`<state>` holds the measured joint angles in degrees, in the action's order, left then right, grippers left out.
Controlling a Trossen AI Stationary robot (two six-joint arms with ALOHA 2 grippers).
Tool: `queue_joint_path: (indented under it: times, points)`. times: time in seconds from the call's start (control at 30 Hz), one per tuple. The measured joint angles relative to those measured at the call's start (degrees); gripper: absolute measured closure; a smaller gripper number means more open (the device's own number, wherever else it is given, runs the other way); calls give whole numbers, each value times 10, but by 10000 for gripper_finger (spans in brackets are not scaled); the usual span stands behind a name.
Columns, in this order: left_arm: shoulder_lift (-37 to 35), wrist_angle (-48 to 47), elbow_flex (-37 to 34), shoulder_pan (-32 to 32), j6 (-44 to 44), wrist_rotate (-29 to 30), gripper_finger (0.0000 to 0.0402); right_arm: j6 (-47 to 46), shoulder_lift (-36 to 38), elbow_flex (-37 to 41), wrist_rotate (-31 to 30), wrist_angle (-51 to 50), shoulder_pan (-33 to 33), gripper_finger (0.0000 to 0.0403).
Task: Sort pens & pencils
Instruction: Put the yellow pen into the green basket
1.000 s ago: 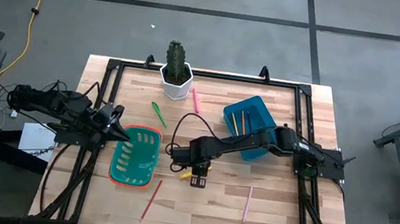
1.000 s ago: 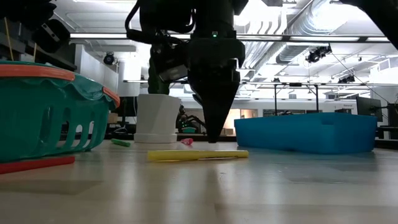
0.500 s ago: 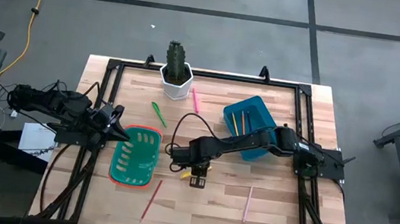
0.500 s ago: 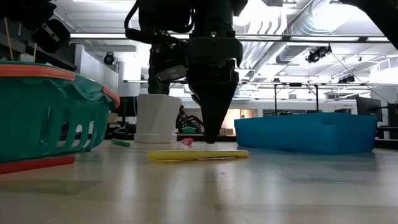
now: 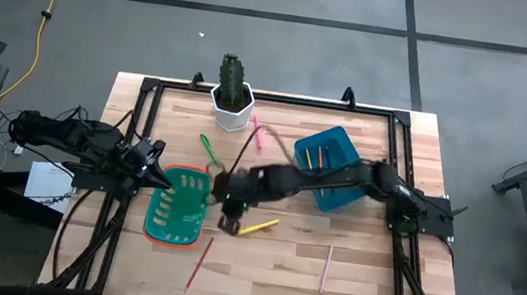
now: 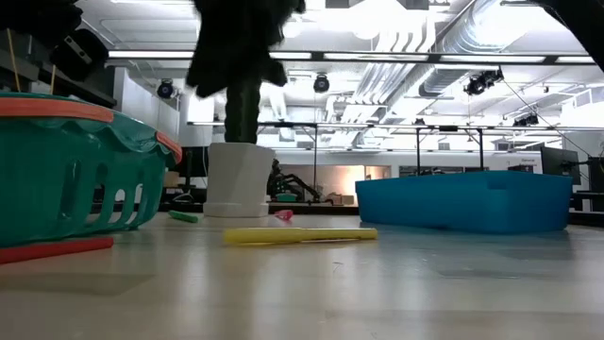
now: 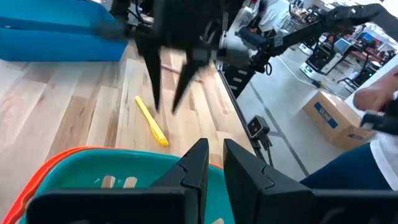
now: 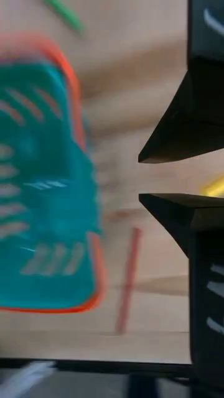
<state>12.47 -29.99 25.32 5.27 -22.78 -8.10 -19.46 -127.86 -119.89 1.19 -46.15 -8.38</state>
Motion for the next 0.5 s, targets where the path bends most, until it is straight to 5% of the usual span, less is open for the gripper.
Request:
queue_joint_path:
  times: [0.5]
  points:
    - [37, 74, 0, 0, 15, 41, 364, 45, 186, -4, -127, 116, 12, 322]
